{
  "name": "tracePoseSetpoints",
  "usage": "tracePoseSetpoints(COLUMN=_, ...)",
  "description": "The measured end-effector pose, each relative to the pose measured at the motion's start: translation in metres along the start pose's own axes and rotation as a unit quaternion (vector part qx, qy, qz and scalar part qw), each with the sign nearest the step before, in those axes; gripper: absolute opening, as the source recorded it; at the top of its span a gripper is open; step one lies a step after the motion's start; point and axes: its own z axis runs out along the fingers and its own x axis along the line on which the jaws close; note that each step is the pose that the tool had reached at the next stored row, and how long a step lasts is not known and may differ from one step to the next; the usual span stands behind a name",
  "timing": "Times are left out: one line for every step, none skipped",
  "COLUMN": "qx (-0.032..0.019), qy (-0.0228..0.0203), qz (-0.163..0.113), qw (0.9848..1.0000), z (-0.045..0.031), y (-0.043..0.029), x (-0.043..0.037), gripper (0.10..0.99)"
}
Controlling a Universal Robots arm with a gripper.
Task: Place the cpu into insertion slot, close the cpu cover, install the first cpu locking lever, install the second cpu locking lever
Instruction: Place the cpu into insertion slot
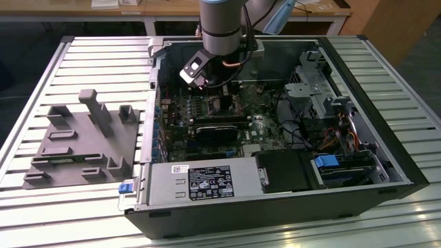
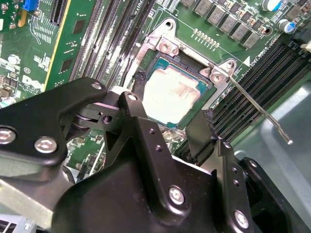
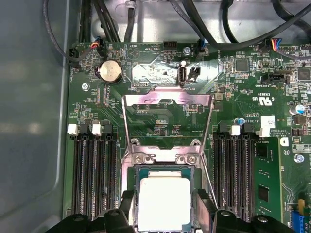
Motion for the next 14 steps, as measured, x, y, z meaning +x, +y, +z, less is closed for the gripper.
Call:
tracePoseSetpoints(qx=0.0, qy=-0.0001, qz=0.0, qw=1.0, z=-0.0001, y=0.0, x=0.0, gripper=0.6)
tracePoseSetpoints(qx=0.0, qy=0.0, qz=0.0, qw=1.0, z=-0.0001, y=0.0, x=0.0, gripper=0.533)
tracePoseSetpoints(qx=0.0, qy=0.0, qz=0.0, qw=1.0, z=-0.0002, y=0.0, x=0.0, gripper=0.533)
tracePoseSetpoints(qx=0.0, qy=0.0, qz=0.0, qw=1.0, z=-0.0002, y=0.0, x=0.0, gripper=0.471)
tracePoseSetpoints(qx=0.0, qy=0.0, qz=0.0, qw=1.0, z=-0.0003, y=0.0, x=0.0, gripper=0.412)
tracePoseSetpoints(qx=0.0, qy=0.0, qz=0.0, qw=1.0, z=-0.0004, y=0.0, x=0.0, gripper=0.412)
tracePoseSetpoints(qx=0.0, qy=0.0, qz=0.0, qw=1.0, z=-0.0004, y=0.0, x=0.0, gripper=0.357)
tracePoseSetpoints(qx=0.0, qy=0.0, qz=0.0, qw=1.0, z=-0.0005, y=0.0001, x=0.0, gripper=0.298)
tracePoseSetpoints(qx=0.0, qy=0.0, qz=0.0, qw=1.0, z=-0.0005, y=0.0, x=0.0, gripper=0.298)
tracePoseSetpoints(qx=0.0, qy=0.0, qz=0.0, qw=1.0, z=-0.0006, y=0.0, x=0.0, gripper=0.239)
tracePoseSetpoints(qx=0.0, qy=0.0, qz=0.0, qw=1.0, z=-0.0006, y=0.0001, x=0.0, gripper=0.18)
tracePoseSetpoints(qx=0.0, qy=0.0, qz=0.0, qw=1.0, z=-0.0007, y=0.0001, x=0.0, gripper=0.18)
tracePoseSetpoints(qx=0.0, qy=0.0, qz=0.0, qw=1.0, z=-0.0008, y=0.0001, x=0.0, gripper=0.122)
tracePoseSetpoints(qx=0.0, qy=0.0, qz=0.0, qw=1.0, z=-0.0008, y=0.0001, x=0.0, gripper=0.106)
